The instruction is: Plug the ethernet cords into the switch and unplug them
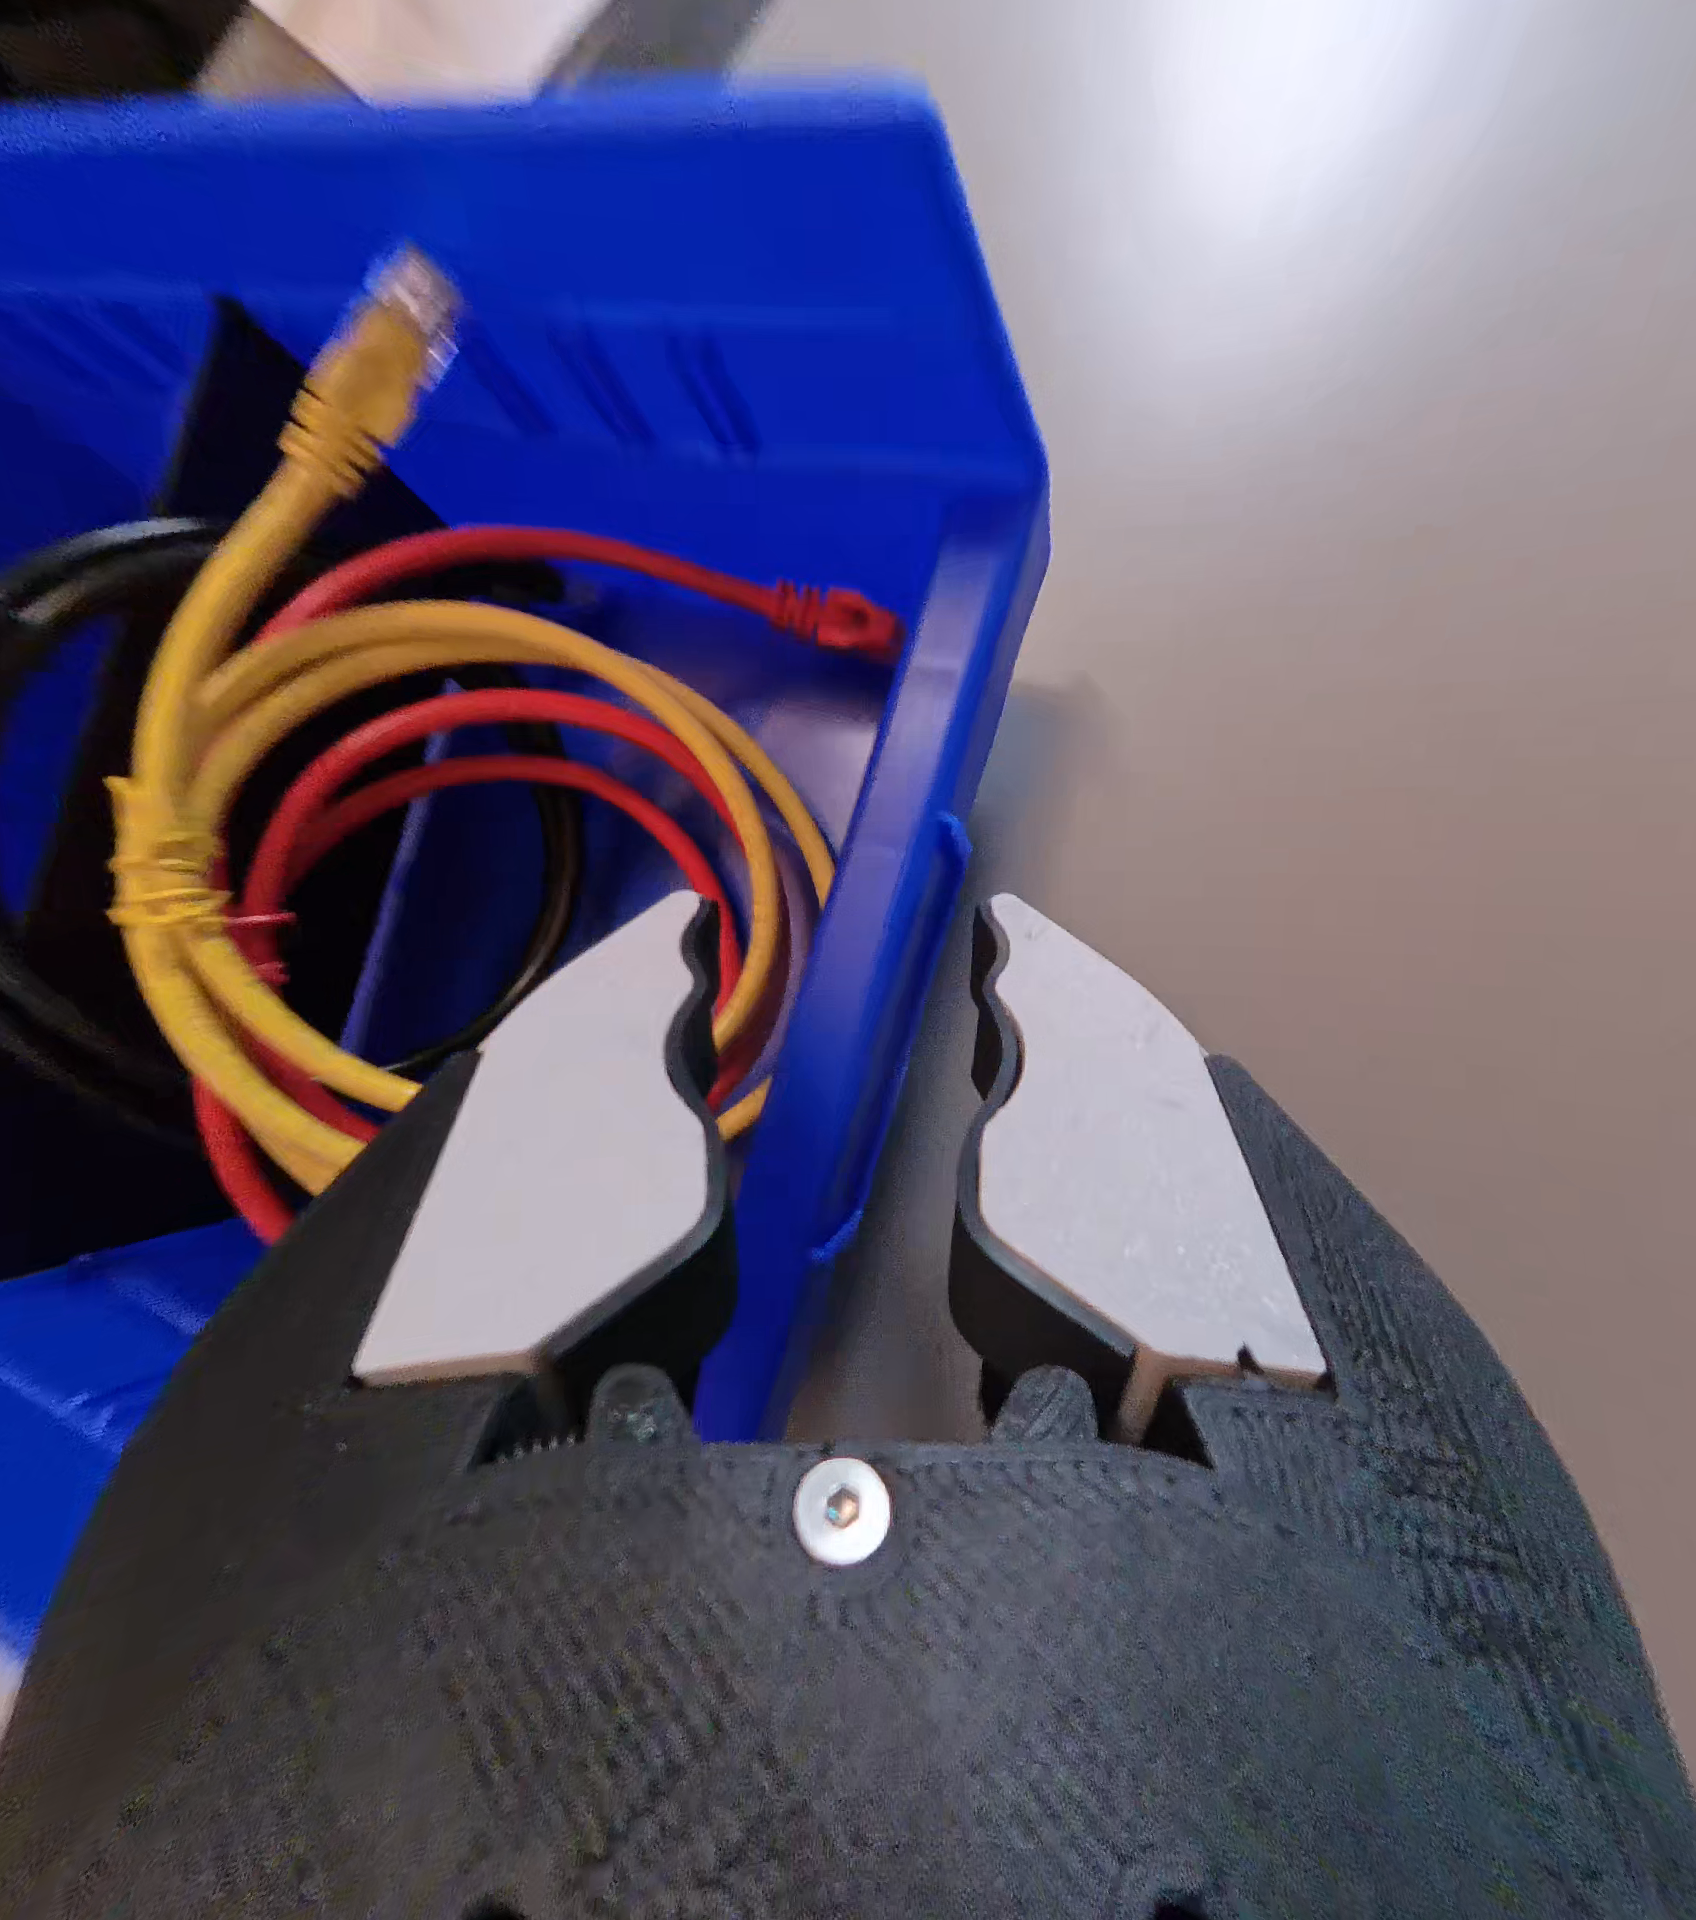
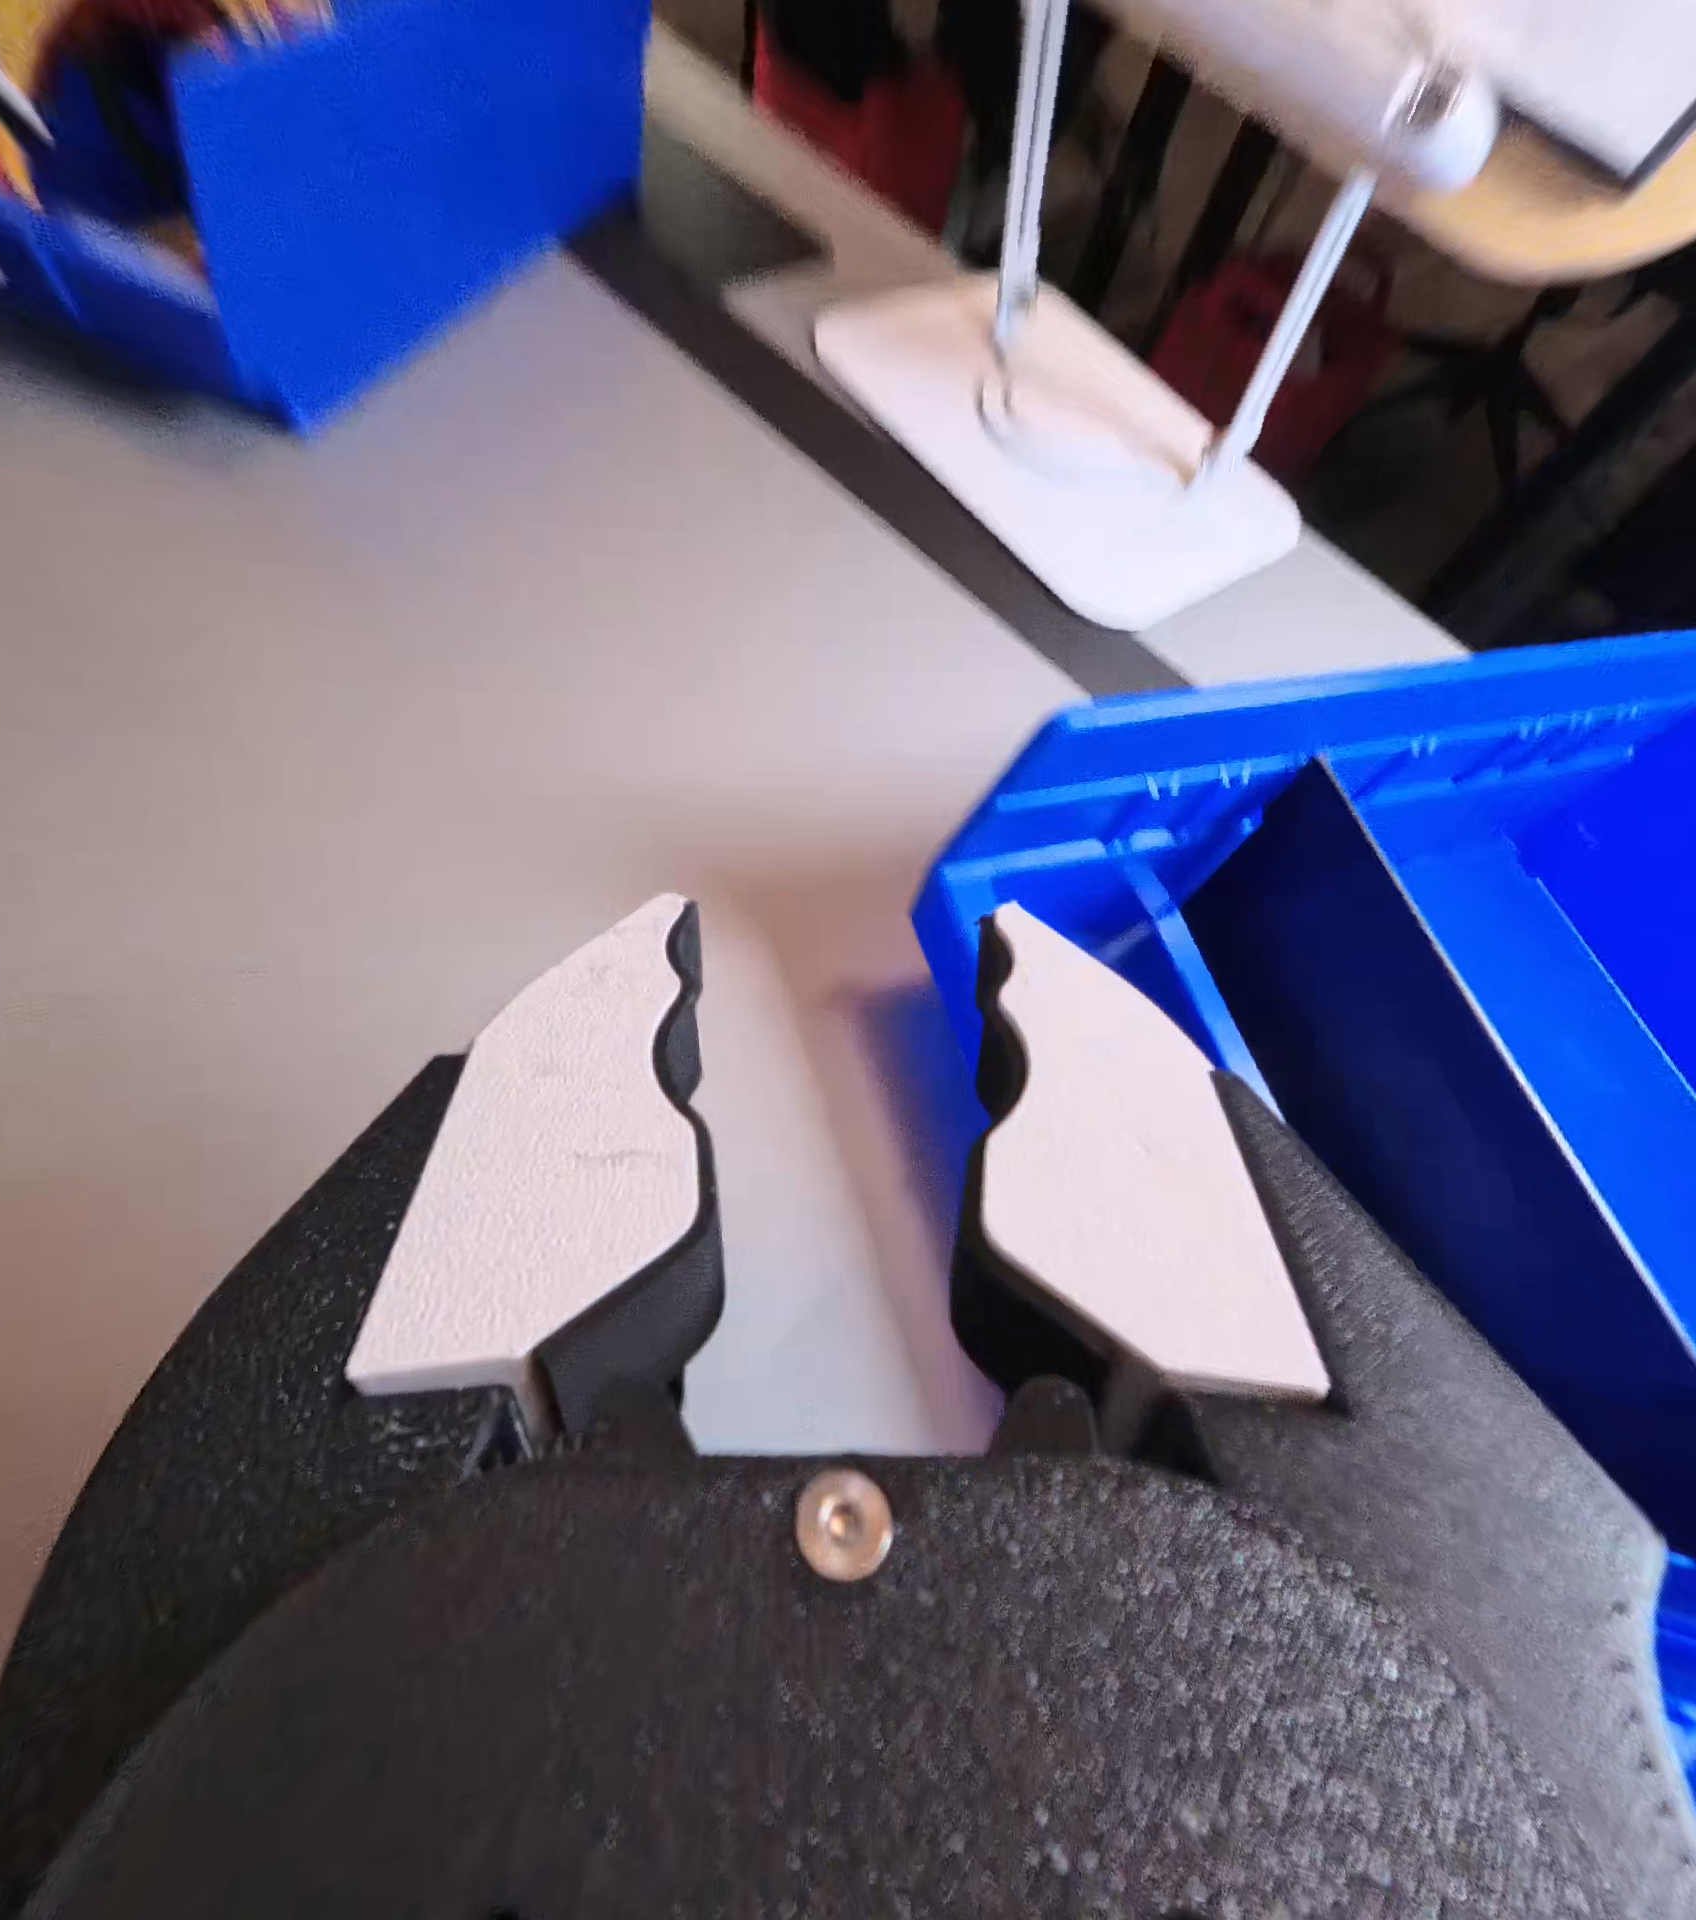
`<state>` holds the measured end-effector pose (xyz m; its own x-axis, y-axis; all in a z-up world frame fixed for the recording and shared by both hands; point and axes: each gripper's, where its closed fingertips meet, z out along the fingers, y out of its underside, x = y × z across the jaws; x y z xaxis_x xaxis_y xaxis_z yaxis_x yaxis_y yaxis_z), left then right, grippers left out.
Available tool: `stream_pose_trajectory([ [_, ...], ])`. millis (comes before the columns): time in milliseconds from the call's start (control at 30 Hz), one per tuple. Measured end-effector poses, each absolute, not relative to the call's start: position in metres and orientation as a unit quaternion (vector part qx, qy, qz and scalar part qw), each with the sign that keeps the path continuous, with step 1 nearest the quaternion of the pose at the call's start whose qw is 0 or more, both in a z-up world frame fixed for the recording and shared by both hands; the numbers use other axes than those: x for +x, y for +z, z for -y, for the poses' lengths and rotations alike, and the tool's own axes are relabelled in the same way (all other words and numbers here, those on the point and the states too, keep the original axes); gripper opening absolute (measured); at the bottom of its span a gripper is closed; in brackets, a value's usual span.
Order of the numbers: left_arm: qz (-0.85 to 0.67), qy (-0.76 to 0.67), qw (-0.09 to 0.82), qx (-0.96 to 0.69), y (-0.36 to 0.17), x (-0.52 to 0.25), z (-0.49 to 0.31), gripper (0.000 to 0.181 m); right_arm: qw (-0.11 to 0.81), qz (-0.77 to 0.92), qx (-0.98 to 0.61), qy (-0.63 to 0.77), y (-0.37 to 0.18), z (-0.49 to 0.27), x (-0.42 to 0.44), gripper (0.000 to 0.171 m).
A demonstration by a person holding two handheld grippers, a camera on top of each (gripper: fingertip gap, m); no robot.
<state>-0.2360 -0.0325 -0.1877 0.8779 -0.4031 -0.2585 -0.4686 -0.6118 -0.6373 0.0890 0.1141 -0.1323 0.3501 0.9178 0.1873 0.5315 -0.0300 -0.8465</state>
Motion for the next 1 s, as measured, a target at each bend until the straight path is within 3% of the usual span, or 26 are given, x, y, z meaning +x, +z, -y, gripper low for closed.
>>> stream_pose_trajectory([
  [233,-0.166,0.049,0.479,-0.86,-0.097,-0.277,0.03,0.042,0.55,0.423,-0.65,0.31,-0.097,-0.065,0.07,0.051],
  [433,-0.103,0.064,0.443,-0.888,-0.073,-0.346,-0.005,0.038,0.572,0.413,-0.639,0.307,-0.11,-0.059,0.064,0.052],
  [667,0.0,-0.067,0.322,-0.944,-0.103,-0.374,-0.081,0.055,0.563,0.419,-0.635,0.322,-0.12,-0.054,0.059,0.051],
  [1000,0.062,-0.063,0.079,-0.993,-0.212,-0.394,-0.105,0.075,0.545,0.436,-0.634,0.334,-0.141,-0.05,0.061,0.045],
])
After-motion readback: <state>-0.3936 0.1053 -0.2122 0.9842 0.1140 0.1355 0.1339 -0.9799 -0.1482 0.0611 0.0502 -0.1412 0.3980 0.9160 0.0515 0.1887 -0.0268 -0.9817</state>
